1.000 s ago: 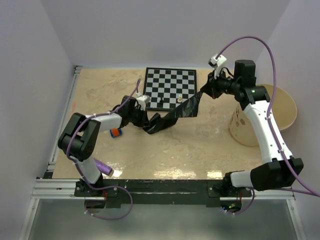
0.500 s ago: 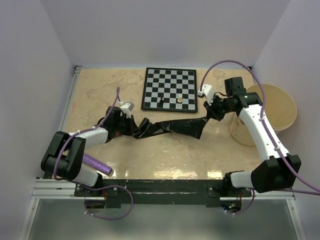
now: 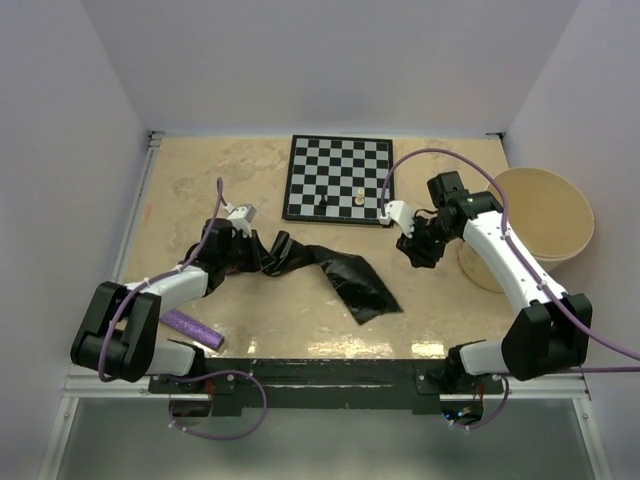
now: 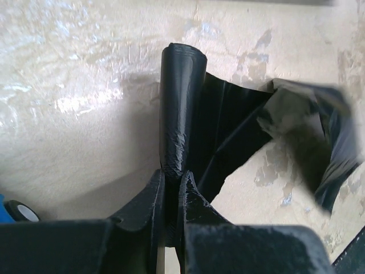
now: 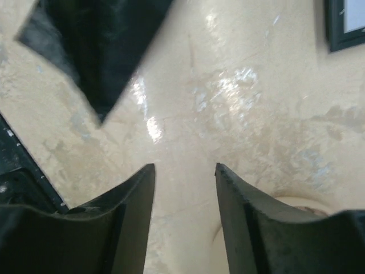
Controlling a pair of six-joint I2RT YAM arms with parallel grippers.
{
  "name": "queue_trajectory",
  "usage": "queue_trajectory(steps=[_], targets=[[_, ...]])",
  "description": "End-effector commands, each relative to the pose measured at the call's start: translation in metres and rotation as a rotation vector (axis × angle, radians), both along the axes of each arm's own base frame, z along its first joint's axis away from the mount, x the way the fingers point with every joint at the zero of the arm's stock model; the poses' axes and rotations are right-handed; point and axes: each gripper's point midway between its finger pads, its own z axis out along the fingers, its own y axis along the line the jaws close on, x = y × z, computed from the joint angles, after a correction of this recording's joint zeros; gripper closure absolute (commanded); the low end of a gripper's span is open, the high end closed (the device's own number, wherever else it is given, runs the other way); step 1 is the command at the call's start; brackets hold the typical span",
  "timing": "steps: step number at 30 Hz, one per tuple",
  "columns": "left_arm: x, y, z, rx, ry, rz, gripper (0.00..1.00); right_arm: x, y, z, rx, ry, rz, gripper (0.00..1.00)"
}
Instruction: Put the trash bags into the trash bin
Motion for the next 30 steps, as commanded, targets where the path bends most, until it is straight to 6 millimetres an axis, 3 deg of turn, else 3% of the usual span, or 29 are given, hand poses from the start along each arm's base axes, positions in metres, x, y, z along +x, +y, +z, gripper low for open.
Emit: queue_trajectory(steps=[1,5,10,14,21,28,30], targets=[[0.012,0.005,0.019,-0.016,-0.091,0.048,1.0,0.037,0.019,0.031,0.105,-0.182,-0.018,0.41],[0.011,0.007,0.023,-0.01,-0.108,0.046,1.0,0.065,0.06,0.048,0.259,-0.242,-0.009,0.32],[0.011,0.008,0.031,0.01,-0.134,0.026,1.0,0.088,0.128,0.041,0.405,-0.214,0.053,0.31],[0.012,0.007,0.045,0.027,-0.175,-0.013,1.0,0.093,0.181,0.029,0.494,-0.154,0.095,0.27],[0.009,-0.002,0.08,0.029,-0.271,-0.128,1.0,0.091,0.225,0.013,0.562,-0.118,0.109,0.15],[0.006,-0.003,0.11,0.05,-0.339,-0.201,1.0,0.102,0.259,0.005,0.644,-0.069,0.133,0.09],[0.004,-0.002,0.11,0.063,-0.321,-0.214,1.0,0.103,0.268,0.0,0.654,-0.048,0.154,0.07]])
